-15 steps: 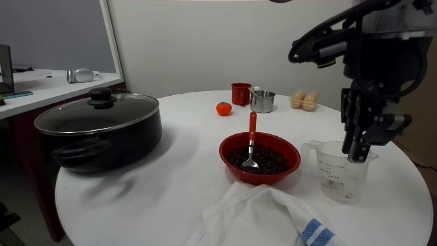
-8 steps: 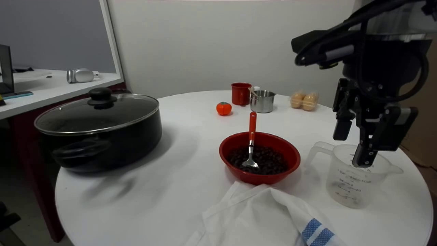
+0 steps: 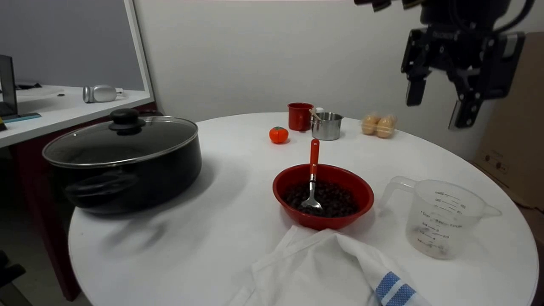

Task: Move the clear jar to the right of the orange bowl

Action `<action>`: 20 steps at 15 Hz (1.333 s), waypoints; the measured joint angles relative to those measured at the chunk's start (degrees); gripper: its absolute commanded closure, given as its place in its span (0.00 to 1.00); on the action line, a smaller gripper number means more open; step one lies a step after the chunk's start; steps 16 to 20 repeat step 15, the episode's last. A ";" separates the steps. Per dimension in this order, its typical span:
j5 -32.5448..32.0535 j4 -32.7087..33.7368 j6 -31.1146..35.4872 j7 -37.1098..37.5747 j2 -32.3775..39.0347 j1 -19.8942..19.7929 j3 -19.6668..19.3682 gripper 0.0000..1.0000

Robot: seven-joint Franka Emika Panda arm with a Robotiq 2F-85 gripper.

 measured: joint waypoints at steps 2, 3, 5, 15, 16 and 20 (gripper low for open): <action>-2.99 -0.27 -1.32 -1.41 -3.60 2.43 0.17 0.00; -4.64 -0.54 -2.51 -1.75 -5.37 3.85 0.34 0.00; -7.75 -1.96 -4.78 -1.98 -8.98 7.18 1.19 0.00; -18.72 -23.14 -5.98 -2.01 -23.91 21.09 9.39 0.00; -18.72 -23.14 -5.98 -2.01 -23.91 21.09 9.39 0.00; -18.72 -23.14 -5.98 -2.01 -23.91 21.09 9.39 0.00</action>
